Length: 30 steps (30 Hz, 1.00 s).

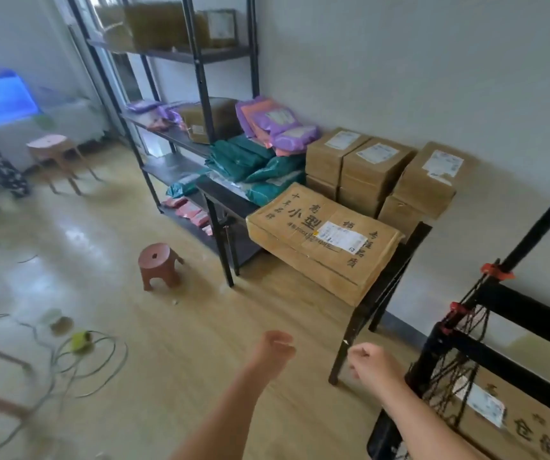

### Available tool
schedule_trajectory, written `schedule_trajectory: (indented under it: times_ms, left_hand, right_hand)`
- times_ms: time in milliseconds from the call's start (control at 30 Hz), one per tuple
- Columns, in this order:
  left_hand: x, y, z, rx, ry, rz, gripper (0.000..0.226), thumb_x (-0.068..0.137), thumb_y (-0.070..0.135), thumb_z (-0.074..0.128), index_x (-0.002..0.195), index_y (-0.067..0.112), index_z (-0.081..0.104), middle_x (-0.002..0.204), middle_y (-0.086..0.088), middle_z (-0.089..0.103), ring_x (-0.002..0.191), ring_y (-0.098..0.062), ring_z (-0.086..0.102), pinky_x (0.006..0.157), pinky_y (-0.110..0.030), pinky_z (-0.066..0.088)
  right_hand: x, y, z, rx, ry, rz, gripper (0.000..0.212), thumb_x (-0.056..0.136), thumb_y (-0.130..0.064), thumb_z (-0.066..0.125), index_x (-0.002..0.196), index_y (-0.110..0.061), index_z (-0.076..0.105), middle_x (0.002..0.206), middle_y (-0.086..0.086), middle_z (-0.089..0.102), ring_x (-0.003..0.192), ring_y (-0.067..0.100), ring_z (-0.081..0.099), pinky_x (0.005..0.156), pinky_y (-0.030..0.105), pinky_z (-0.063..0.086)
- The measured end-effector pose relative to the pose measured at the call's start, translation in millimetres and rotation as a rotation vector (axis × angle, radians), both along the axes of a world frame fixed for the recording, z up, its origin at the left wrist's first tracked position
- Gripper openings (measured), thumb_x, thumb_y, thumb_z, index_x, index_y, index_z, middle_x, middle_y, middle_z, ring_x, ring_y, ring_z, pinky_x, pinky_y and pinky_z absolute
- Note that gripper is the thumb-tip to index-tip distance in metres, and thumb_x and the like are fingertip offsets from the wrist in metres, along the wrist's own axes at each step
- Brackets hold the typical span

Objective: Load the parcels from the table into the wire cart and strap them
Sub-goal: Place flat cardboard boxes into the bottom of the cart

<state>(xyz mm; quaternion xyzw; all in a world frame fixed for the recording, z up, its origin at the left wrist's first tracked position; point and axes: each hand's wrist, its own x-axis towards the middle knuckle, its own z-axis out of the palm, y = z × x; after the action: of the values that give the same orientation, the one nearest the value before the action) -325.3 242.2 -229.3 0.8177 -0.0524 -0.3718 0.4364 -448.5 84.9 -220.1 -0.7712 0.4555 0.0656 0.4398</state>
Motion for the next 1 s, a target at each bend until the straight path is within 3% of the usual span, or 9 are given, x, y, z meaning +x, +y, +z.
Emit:
schedule_trajectory:
  times_ms: [100, 167, 300, 400, 500, 667, 733, 867, 1000]
  left_hand:
    - [24, 15, 16, -0.087, 0.075, 0.108, 0.024, 0.093, -0.002, 0.056, 0.115, 0.005, 0.060, 0.081, -0.008, 0.056, 0.061, -0.011, 0.047, 0.037, -0.010, 0.031]
    - [36, 18, 26, -0.122, 0.117, 0.160, 0.022, 0.096, -0.001, 0.052, 0.116, 0.004, 0.059, 0.076, -0.005, 0.054, 0.062, -0.012, 0.049, 0.036, -0.011, 0.034]
    - [63, 13, 35, -0.144, 0.171, 0.242, 0.021, 0.097, 0.011, 0.054, 0.116, 0.009, 0.063, 0.099, -0.008, 0.063, 0.088, -0.019, 0.060, 0.066, -0.024, 0.045]
    - [87, 5, 30, -0.152, 0.195, 0.251, 0.010, 0.095, 0.019, 0.058, 0.102, 0.019, 0.065, 0.101, -0.005, 0.066, 0.096, -0.020, 0.064, 0.082, -0.032, 0.045]
    - [119, -4, 29, -0.133, 0.165, 0.235, 0.004, 0.095, 0.026, 0.060, 0.093, 0.024, 0.063, 0.102, -0.004, 0.069, 0.099, -0.019, 0.065, 0.081, -0.033, 0.049]
    - [188, -38, 25, -0.103, 0.174, 0.241, 0.017, 0.095, 0.032, 0.060, 0.108, 0.021, 0.062, 0.104, -0.004, 0.067, 0.099, -0.018, 0.064, 0.085, -0.034, 0.051]
    - [212, -59, 21, -0.081, 0.196, 0.238, 0.025, 0.094, 0.037, 0.061, 0.112, 0.020, 0.060, 0.106, -0.002, 0.065, 0.101, -0.018, 0.063, 0.092, -0.038, 0.051]
    - [239, -94, 2, -0.017, 0.346, 0.231, 0.046, 0.085, 0.049, 0.069, 0.110, 0.014, 0.054, 0.110, -0.006, 0.060, 0.103, -0.023, 0.062, 0.097, -0.045, 0.051]
    - [251, -122, -22, -0.050, 0.519, 0.267, 0.068, 0.071, 0.054, 0.080, 0.114, 0.013, 0.047, 0.112, -0.011, 0.055, 0.104, -0.025, 0.059, 0.094, -0.046, 0.053]
  right_hand:
    - [28, 20, 13, 0.170, -0.104, -0.127, 0.013, 0.097, -0.022, 0.053, 0.094, -0.020, 0.066, 0.092, 0.002, 0.072, 0.085, 0.021, 0.069, 0.081, 0.038, 0.056]
    - [44, 28, 22, 0.269, -0.158, -0.178, 0.011, 0.097, -0.018, 0.054, 0.096, -0.016, 0.065, 0.093, 0.007, 0.070, 0.081, 0.021, 0.066, 0.076, 0.036, 0.054]
    - [78, 32, 33, 0.356, -0.216, -0.181, 0.010, 0.097, -0.017, 0.055, 0.090, -0.017, 0.063, 0.097, 0.009, 0.070, 0.079, 0.017, 0.064, 0.072, 0.033, 0.051]
    - [107, 24, 31, 0.370, -0.236, -0.180, 0.009, 0.096, -0.019, 0.056, 0.092, -0.019, 0.064, 0.098, 0.007, 0.071, 0.079, 0.016, 0.065, 0.074, 0.034, 0.055]
    - [139, 7, 26, 0.298, -0.251, -0.147, 0.012, 0.094, -0.018, 0.056, 0.090, -0.019, 0.066, 0.090, 0.004, 0.071, 0.078, 0.015, 0.063, 0.075, 0.034, 0.055]
    - [200, -44, 25, 0.117, -0.263, -0.065, 0.012, 0.094, -0.021, 0.056, 0.089, -0.026, 0.067, 0.088, -0.003, 0.070, 0.080, 0.013, 0.065, 0.079, 0.036, 0.057]
    - [222, -67, 25, 0.029, -0.267, -0.058, 0.011, 0.095, -0.025, 0.056, 0.093, -0.027, 0.067, 0.088, -0.008, 0.067, 0.078, 0.011, 0.065, 0.073, 0.031, 0.056]
    - [257, -106, 19, -0.110, -0.232, -0.070, 0.009, 0.096, -0.028, 0.055, 0.095, -0.028, 0.064, 0.097, -0.009, 0.066, 0.078, 0.002, 0.058, 0.063, 0.022, 0.045]
    - [282, -141, 16, -0.241, -0.140, -0.032, 0.018, 0.094, -0.023, 0.061, 0.112, -0.025, 0.064, 0.114, -0.004, 0.062, 0.093, 0.010, 0.058, 0.068, 0.025, 0.051]
